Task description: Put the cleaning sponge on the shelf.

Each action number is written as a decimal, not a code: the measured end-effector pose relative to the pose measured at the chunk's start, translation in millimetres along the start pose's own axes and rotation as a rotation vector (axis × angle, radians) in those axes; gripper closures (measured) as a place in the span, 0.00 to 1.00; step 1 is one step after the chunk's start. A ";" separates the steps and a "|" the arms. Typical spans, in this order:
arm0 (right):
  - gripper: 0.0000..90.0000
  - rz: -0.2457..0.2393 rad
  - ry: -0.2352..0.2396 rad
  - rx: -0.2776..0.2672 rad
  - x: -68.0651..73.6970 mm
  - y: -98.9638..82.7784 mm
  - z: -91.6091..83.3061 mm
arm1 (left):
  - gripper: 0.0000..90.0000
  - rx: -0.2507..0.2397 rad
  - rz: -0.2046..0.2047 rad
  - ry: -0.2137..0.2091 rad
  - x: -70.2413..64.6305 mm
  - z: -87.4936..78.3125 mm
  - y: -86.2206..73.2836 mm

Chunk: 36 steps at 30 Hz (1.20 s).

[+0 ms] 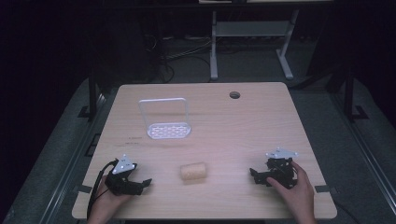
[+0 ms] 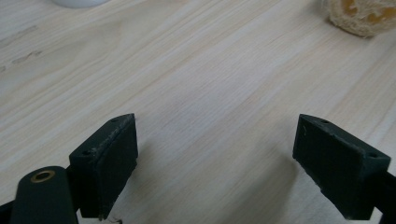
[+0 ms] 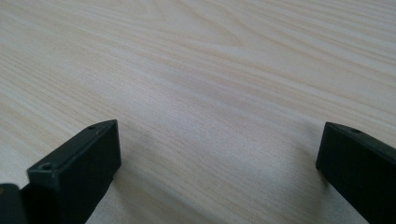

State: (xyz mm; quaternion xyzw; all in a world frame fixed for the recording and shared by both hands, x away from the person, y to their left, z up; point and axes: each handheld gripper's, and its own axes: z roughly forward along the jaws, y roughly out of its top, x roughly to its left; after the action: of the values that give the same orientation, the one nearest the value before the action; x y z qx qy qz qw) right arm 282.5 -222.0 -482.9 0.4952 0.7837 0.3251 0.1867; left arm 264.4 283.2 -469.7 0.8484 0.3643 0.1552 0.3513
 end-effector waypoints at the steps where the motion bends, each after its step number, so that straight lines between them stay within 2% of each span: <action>1: 0.00 0.002 0.001 0.001 0.2 0.0 -0.1 | 0.15 0.002 -0.004 -0.007 -0.9 -0.1 0.9; 12: 0.00 0.003 0.001 0.001 0.2 0.0 -0.1 | 0.15 -0.007 0.048 -0.065 -10.1 0.3 12.6; 24: 0.00 -0.001 0.001 0.000 -0.1 0.1 0.1 | 0.15 -0.011 0.100 -0.105 -18.7 2.6 25.1; 30: 0.00 -0.003 0.001 -0.001 -0.2 0.1 0.1 | 0.15 -0.015 0.128 -0.124 -24.4 5.4 36.4; 36: 0.00 -0.004 -0.001 0.000 -0.3 0.0 0.1 | 0.15 -0.022 0.138 -0.142 -28.7 8.1 43.8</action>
State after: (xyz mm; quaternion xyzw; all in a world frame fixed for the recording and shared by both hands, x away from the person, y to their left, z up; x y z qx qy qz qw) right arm 282.8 -222.2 -483.0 0.4936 0.7848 0.3245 0.1876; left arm 271.2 237.1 -444.6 0.8764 0.2773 0.1227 0.3740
